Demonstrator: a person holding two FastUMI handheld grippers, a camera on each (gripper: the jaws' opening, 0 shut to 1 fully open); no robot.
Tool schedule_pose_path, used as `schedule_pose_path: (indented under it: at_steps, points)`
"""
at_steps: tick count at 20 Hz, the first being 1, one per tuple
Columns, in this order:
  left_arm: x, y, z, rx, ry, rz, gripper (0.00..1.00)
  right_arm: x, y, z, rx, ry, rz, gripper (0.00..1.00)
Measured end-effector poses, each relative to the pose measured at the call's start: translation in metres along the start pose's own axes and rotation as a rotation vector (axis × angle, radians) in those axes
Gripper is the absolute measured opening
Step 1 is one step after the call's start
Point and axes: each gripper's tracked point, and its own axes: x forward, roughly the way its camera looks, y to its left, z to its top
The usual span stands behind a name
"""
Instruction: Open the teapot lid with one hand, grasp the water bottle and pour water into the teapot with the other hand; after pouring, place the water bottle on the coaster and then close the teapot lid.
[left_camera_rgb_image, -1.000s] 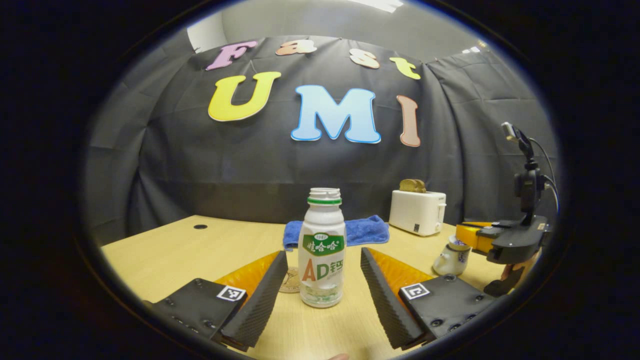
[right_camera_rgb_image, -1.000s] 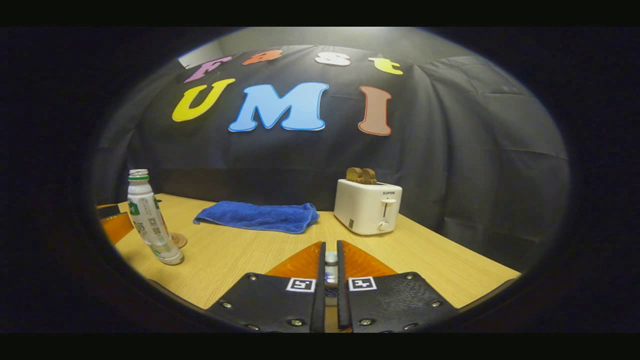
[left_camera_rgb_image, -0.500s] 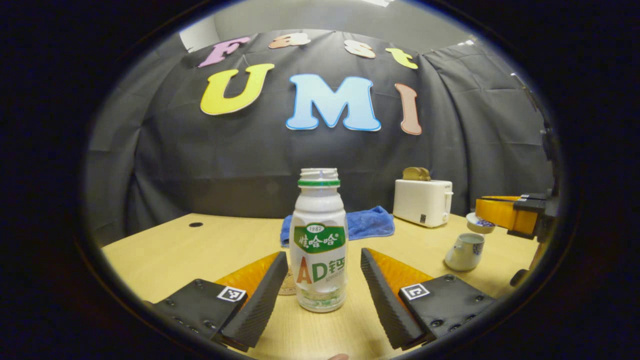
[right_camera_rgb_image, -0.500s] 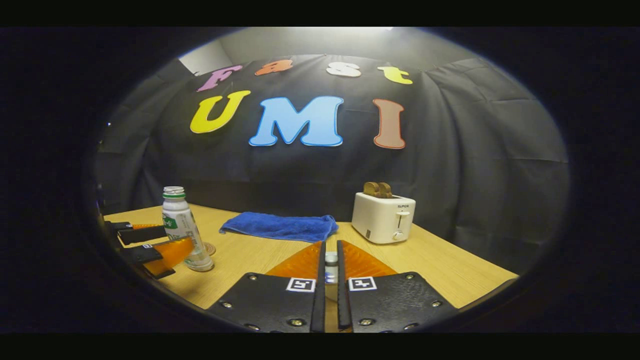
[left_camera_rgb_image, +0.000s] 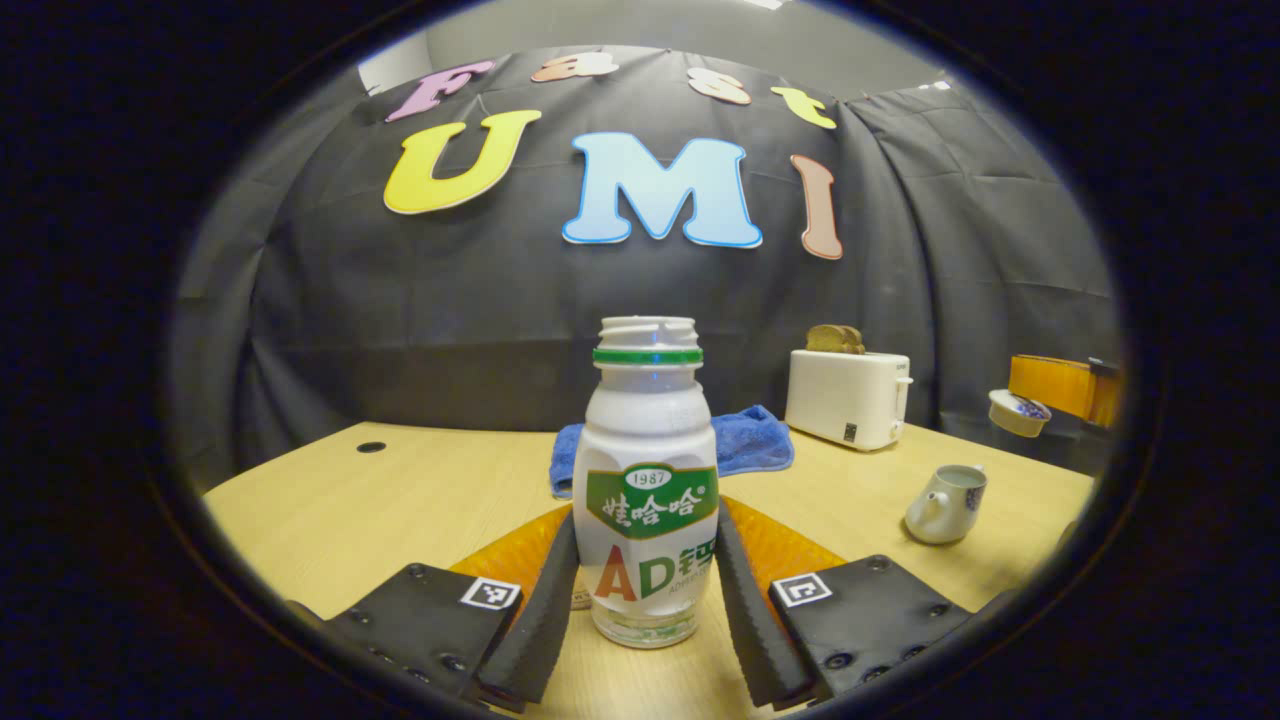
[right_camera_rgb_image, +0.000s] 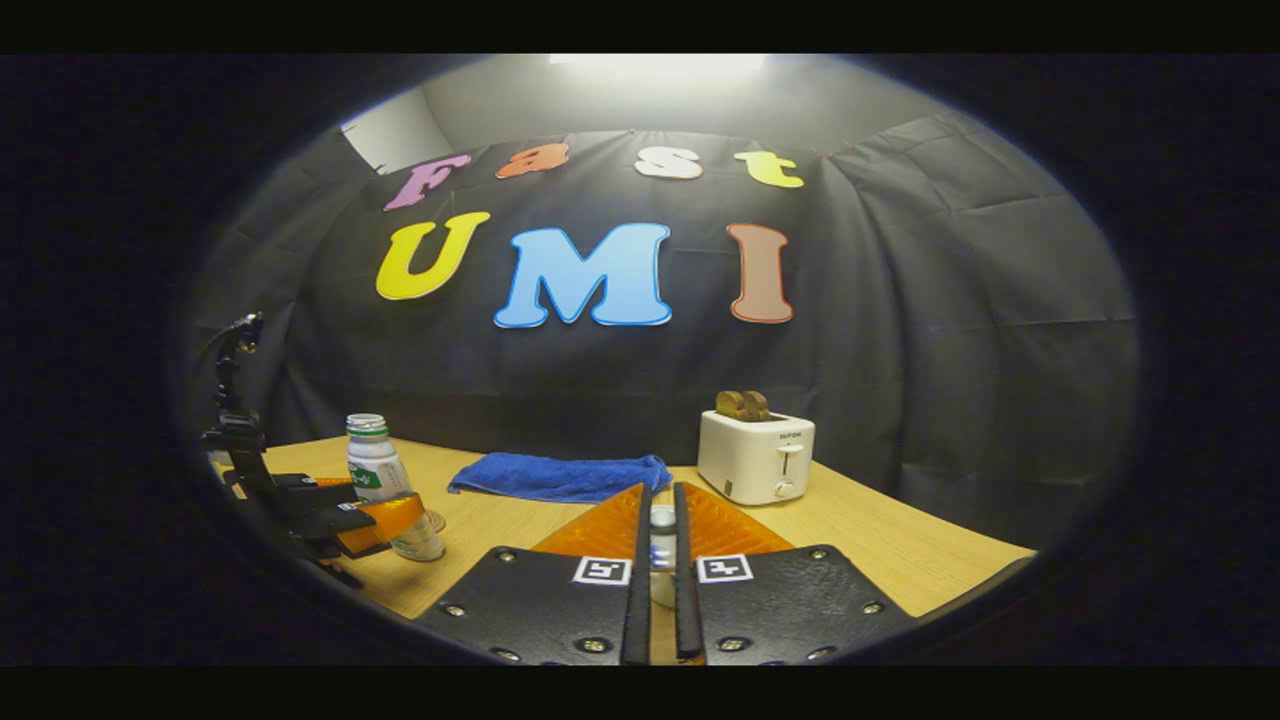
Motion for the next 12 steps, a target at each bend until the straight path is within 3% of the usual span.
schedule_pose_path:
  at_steps: [1,2,3,7,8,9,11,12]
  points:
    - [-0.001,-0.002,0.006,0.019,-0.013,-0.002,0.81,-0.005,0.001,0.0,-0.007,0.003,0.006,0.1]
    - [-0.002,-0.005,0.011,0.054,-0.029,-0.001,0.81,-0.01,-0.001,-0.001,-0.009,0.008,0.006,0.0]
    - [-0.003,-0.01,0.016,0.1,-0.036,-0.003,0.8,-0.017,-0.005,-0.002,-0.002,0.016,0.002,0.1]
    - [-0.004,-0.05,0.027,0.222,-0.055,-0.072,0.81,-0.038,-0.018,-0.01,0.016,0.061,0.0,0.1]
    - [-0.002,-0.063,0.022,0.24,-0.046,-0.11,0.81,-0.044,-0.024,-0.015,0.014,0.075,-0.008,0.0]
    - [0.001,-0.077,0.018,0.281,-0.027,-0.15,0.81,-0.05,-0.029,-0.02,0.011,0.09,-0.011,0.1]
    - [0.006,-0.1,0.003,0.386,0.017,-0.202,0.72,-0.06,-0.033,-0.028,0.02,0.115,-0.002,0.1]
    - [0.008,-0.107,0.003,0.405,0.013,-0.217,0.81,-0.064,-0.036,-0.029,0.014,0.107,-0.007,0.0]
